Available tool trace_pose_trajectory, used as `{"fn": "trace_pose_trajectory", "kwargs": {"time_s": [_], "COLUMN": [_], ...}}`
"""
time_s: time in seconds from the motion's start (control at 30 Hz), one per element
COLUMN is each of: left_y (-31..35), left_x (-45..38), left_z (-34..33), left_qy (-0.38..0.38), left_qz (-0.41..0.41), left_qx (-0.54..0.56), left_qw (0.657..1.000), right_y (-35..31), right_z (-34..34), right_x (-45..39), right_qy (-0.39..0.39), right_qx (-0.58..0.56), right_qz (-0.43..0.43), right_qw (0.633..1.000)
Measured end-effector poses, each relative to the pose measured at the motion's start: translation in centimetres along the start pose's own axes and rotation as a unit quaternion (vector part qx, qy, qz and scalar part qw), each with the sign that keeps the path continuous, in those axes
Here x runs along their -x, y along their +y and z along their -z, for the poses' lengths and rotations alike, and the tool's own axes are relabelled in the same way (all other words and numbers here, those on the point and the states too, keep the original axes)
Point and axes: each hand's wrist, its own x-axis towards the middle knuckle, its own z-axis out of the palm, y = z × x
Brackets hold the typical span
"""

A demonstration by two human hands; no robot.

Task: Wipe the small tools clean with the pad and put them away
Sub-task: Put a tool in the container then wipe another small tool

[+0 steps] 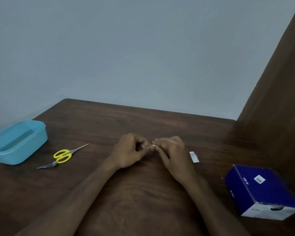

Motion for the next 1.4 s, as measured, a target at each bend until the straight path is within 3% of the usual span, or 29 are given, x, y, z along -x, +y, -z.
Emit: {"fn": "trace_pose_trajectory", "kwargs": {"time_s": [0.07,0.2,0.37,0.47,0.6,0.77,0.93,1.07,1.2,1.3,1.4], "left_y": [-0.1,-0.1,-0.6,-0.3,-0.4,-0.7,-0.7,-0.7,-0.2,0.1,0.0], "left_x": [0.1,-0.1,-0.2,-0.2,-0.5,-0.5,-0.5,-0.4,-0.4,-0.2,-0.1], "left_z": [-0.1,0.2,0.3,0.3,0.1,0.0,0.0,0.0,0.1,0.3,0.4], "left_qy": [0.015,0.024,0.061,0.056,0.062,0.073,0.076,0.087,0.089,0.087,0.069], "left_qz": [0.006,0.036,0.055,0.052,0.048,0.045,0.046,0.048,0.053,0.058,0.039], "left_qx": [0.034,0.124,0.237,0.239,0.214,0.209,0.194,0.192,0.186,0.191,0.186], "left_qw": [0.999,0.991,0.968,0.968,0.974,0.974,0.977,0.976,0.977,0.976,0.979], "right_y": [-0.5,-0.8,-2.0,-2.4,-2.0,-2.2,-2.0,-2.3,-2.1,-2.0,-1.8], "right_z": [-0.9,-0.1,0.1,-0.1,0.1,-0.1,0.2,0.0,0.2,-0.1,-0.6], "right_x": [-0.2,-0.3,0.1,0.0,-0.2,0.3,0.2,0.4,0.2,0.4,0.3], "right_qy": [-0.017,0.025,-0.103,-0.110,-0.097,-0.113,-0.091,-0.097,-0.071,-0.045,0.046], "right_qx": [0.036,0.135,0.246,0.247,0.233,0.207,0.224,0.213,0.212,0.193,0.077], "right_qz": [0.029,0.019,-0.058,-0.051,-0.122,-0.077,-0.122,-0.090,-0.111,-0.072,-0.064], "right_qw": [0.999,0.990,0.962,0.962,0.960,0.969,0.963,0.968,0.968,0.977,0.994]}}
